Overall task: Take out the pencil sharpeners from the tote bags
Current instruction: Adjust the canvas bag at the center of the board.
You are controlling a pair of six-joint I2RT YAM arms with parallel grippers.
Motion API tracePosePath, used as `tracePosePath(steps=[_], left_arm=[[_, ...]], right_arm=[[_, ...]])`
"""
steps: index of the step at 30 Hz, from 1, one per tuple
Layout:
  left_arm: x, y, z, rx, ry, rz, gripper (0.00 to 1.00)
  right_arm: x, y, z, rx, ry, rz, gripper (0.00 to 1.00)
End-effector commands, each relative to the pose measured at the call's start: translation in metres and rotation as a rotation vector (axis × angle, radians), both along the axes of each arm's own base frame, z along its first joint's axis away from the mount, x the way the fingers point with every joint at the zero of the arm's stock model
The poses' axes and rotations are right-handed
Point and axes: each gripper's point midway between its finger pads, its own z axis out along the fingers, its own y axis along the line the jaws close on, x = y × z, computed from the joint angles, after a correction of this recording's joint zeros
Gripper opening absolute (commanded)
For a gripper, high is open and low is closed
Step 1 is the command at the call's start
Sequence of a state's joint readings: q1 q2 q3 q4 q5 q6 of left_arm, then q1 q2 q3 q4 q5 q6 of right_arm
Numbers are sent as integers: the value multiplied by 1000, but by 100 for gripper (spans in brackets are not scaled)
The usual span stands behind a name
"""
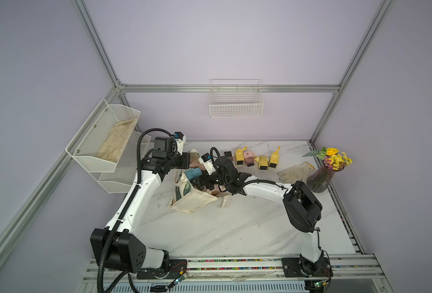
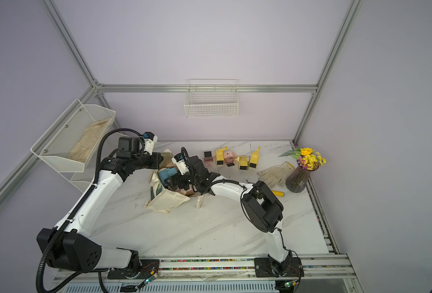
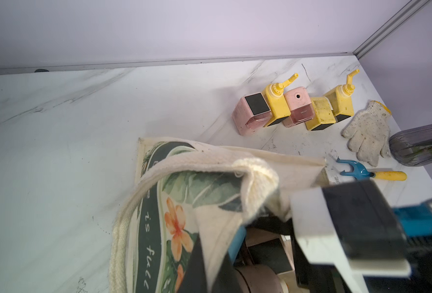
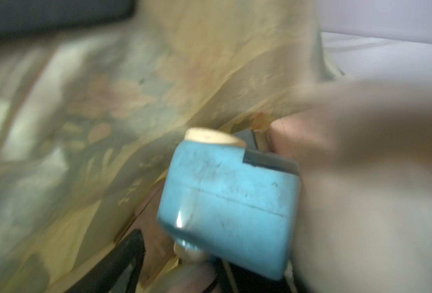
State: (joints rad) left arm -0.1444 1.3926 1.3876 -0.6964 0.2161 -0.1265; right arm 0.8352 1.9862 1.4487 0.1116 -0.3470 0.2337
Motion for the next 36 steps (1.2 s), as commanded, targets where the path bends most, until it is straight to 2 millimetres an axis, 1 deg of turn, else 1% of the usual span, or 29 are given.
tracePosePath(steps=[1, 2, 4, 6, 8, 10, 12, 14, 15, 16, 17, 18, 19, 21, 22, 24, 25, 28, 30, 31, 32, 36], left_arm=[[5, -15, 57, -42, -187, -81, 1], [4, -15, 58, -38, -191, -79, 1], [4, -14, 61, -30, -205, -82, 0], [5, -14, 62, -22, -212, -87, 1], [8, -14, 66, -10, -231, -91, 0], [14, -13, 71, -5, -250, -85, 0], [20, -17, 80, -11, -274, -107, 0], [18, -26, 96, -29, -310, -170, 0], [28, -30, 87, -36, -289, -186, 0], [30, -33, 89, -43, -294, -201, 0], [30, -36, 88, -46, -294, -218, 0], [28, -37, 85, -45, -290, -228, 0], [25, -37, 80, -38, -283, -239, 0], [18, -36, 63, -18, -263, -253, 0], [9, -34, 70, -10, -288, -253, 0], [0, -32, 66, -12, -297, -241, 1], [-4, -32, 65, -17, -300, -241, 1], [-15, -36, 60, -47, -286, -244, 1], [-21, -37, 53, -80, -256, -237, 2], [-24, -38, 49, -87, -247, -239, 2], [-25, -37, 45, -88, -239, -229, 2], [-24, -35, 38, -89, -219, -195, 2]], right_arm=[[-34, 9, 41, 60, -86, 94, 88], [-40, 9, 37, 52, -71, 96, 85], [-63, 12, 35, 60, -68, 118, 83], [-101, 24, 33, 78, -88, 176, 82], [-127, 34, 30, 99, -90, 213, 81], [-146, 45, 27, 146, -63, 248, 77], [-163, 61, 23, 164, -43, 290, 73], [-182, 82, 19, 158, -49, 334, 71], [-186, 90, 18, 154, -60, 343, 71], [-190, 97, 18, 151, -74, 346, 71], [-187, 100, 18, 137, -92, 332, 71], [-181, 98, 19, 125, -105, 302, 71], [-169, 93, 25, 122, -130, 246, 71], [-153, 76, 40, 122, -177, 173, 75], [-149, 68, 48, 130, -191, 151, 76], [-141, 50, 67, 146, -211, 117, 79], [-138, 42, 74, 152, -219, 101, 80], [-122, 18, 101, 170, -235, 19, 81], [-117, 10, 108, 166, -222, -1, 81], [-116, 9, 107, 153, -213, -6, 81], [-116, 9, 101, 126, -194, -8, 80], [-126, 10, 68, 23, -126, 26, 75]])
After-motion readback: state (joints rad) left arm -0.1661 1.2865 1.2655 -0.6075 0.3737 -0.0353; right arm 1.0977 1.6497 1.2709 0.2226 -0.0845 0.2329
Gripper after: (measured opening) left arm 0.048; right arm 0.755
